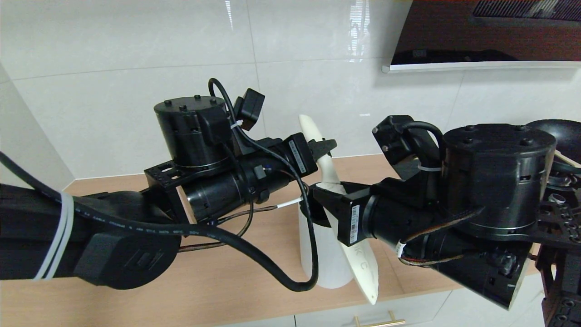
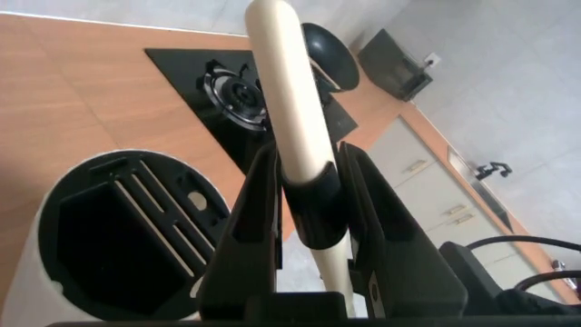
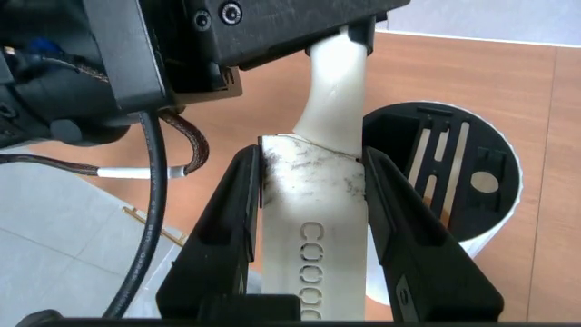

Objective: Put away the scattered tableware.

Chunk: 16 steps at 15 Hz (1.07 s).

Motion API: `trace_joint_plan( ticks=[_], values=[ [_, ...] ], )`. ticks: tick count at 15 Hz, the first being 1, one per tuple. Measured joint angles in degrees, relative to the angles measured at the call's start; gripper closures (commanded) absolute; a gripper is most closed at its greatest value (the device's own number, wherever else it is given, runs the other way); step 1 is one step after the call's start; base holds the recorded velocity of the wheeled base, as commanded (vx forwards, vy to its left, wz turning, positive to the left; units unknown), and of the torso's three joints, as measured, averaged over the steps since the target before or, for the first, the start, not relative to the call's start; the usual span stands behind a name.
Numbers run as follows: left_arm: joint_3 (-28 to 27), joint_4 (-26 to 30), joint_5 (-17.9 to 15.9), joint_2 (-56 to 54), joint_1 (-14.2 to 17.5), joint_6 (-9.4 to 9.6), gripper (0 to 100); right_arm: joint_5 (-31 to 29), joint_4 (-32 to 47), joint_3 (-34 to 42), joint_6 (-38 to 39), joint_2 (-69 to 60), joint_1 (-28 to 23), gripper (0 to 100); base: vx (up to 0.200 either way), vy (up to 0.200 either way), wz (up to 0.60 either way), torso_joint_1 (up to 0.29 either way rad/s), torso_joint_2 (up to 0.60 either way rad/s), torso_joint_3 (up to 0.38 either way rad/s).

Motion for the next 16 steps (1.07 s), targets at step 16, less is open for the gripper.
trace_joint_plan(
  ticks=[16],
  values=[
    [1.41, -8.87, 1.51, -5.44, 4.55, 13.65, 100, 0.6, 2.3, 1.61, -3.93, -8.57, -13.59, 0, 0.0, 0.0, 0.0, 0.0, 0.0, 0.0]
  ],
)
